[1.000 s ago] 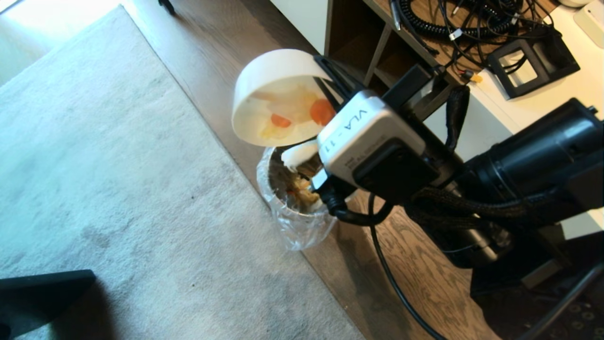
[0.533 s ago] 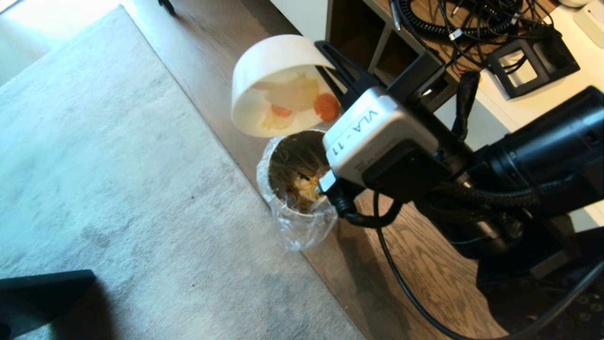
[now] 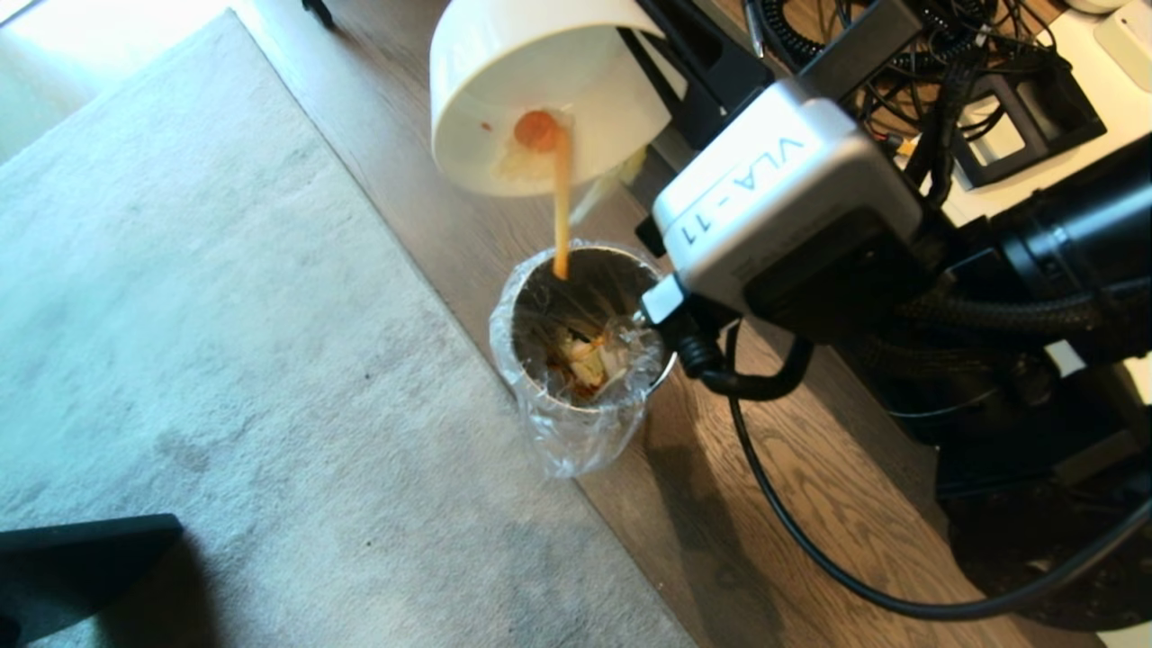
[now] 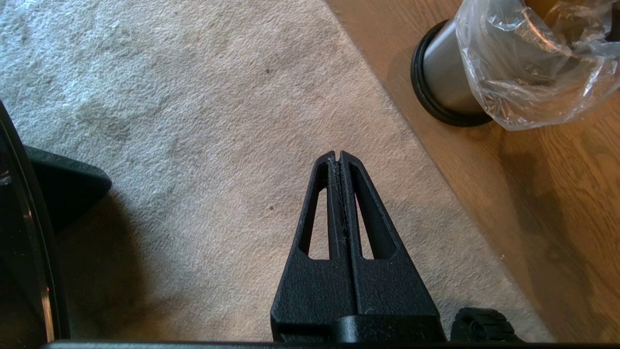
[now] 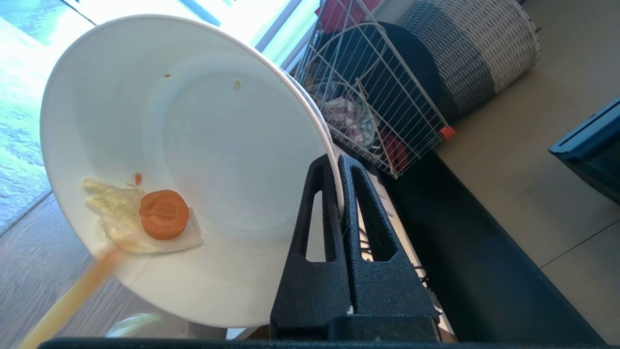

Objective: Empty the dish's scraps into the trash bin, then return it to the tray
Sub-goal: Pour the leftover food from the bowl into the trash can

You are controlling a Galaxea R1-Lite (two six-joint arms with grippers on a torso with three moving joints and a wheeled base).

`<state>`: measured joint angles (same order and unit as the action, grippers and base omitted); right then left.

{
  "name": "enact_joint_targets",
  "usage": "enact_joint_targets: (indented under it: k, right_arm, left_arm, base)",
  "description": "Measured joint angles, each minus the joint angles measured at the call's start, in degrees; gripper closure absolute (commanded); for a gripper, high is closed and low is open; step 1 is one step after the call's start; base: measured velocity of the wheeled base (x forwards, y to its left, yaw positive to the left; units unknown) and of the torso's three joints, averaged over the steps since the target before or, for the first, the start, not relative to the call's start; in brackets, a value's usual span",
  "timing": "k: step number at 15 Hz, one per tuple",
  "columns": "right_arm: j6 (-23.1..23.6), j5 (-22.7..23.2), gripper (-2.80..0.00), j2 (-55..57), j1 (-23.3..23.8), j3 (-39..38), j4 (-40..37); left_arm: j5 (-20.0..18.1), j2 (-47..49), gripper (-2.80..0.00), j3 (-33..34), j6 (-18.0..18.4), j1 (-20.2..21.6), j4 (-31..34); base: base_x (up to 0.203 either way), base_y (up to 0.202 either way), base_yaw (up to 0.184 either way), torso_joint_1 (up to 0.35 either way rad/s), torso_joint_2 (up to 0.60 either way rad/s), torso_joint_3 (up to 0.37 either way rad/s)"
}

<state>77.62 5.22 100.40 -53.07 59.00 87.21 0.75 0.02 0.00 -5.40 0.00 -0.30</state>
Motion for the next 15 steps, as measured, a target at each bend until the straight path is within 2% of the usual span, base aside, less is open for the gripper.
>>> enact_joint_targets:
  k: [9, 15]
  right_arm:
    - [0.2, 2.4, 0.00, -1.3, 0.0, 0.7, 0.0]
    - [0.2, 7.7, 0.00, -3.7, -0.1, 0.7, 0.0]
  left_arm:
    - [0.0, 0.0, 0.00, 0.0, 0.0, 0.0, 0.0]
    - [0.0, 0.0, 0.00, 0.0, 0.0, 0.0, 0.0]
  base:
    - [0.000, 0.000, 0.000, 0.000, 0.00, 0.000]
    - [0.000, 0.000, 0.000, 0.000, 0.00, 0.000]
